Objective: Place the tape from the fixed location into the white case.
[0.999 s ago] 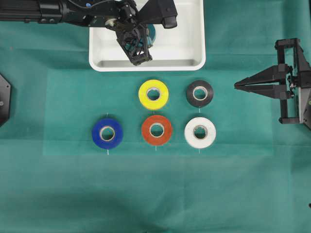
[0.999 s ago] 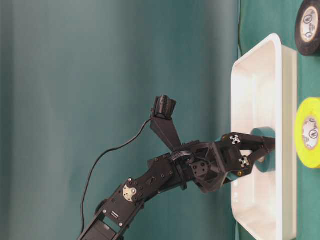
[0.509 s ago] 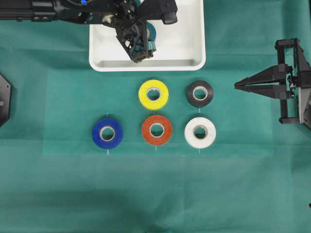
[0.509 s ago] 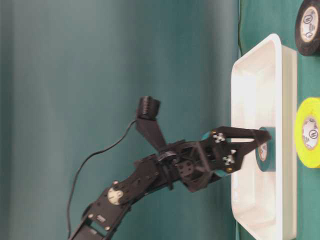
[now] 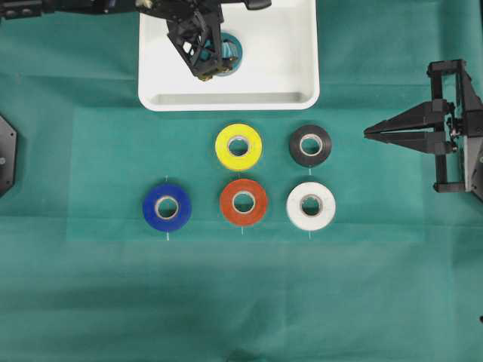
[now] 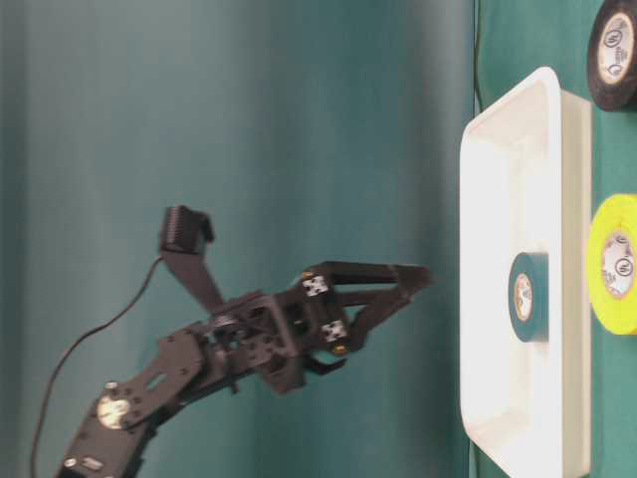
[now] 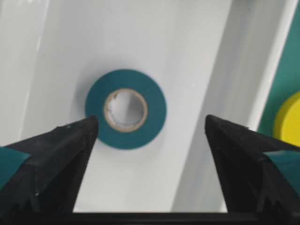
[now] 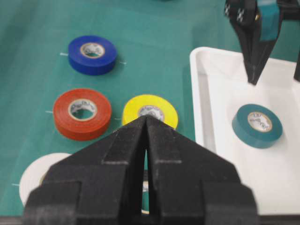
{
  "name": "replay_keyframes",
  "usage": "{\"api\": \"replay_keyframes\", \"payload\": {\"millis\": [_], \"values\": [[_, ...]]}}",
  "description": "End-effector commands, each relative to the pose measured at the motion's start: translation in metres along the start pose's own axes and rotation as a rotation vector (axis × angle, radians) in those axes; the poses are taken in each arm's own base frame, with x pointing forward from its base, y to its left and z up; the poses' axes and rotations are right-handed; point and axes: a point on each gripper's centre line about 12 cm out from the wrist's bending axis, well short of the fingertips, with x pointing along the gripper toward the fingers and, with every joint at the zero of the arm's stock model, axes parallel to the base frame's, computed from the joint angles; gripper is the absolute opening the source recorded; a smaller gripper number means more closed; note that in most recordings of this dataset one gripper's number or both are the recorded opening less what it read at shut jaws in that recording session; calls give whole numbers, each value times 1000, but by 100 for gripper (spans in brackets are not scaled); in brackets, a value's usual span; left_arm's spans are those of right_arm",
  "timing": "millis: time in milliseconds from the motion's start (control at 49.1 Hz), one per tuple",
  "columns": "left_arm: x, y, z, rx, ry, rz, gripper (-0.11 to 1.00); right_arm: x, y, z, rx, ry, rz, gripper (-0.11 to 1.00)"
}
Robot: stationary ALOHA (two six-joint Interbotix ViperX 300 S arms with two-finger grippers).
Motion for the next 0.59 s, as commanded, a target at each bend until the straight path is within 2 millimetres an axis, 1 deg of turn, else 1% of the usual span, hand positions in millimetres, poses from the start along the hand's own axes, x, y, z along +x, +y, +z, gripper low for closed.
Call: {"api": "replay_keyframes", "payload": {"millis": [0, 245, 428, 571], "values": [[-31, 1, 16, 1, -66, 4, 90, 1, 0, 12, -1, -31, -2, 0], [-50, 1, 19, 0, -58, 4, 90, 1, 0, 12, -2, -32, 0, 0], [-70, 0, 25, 4, -92, 4, 90, 1, 0, 12, -2, -29, 0, 0], [-81, -3, 28, 10, -109, 2, 90, 1, 0, 12, -3, -31, 0, 0]]}}
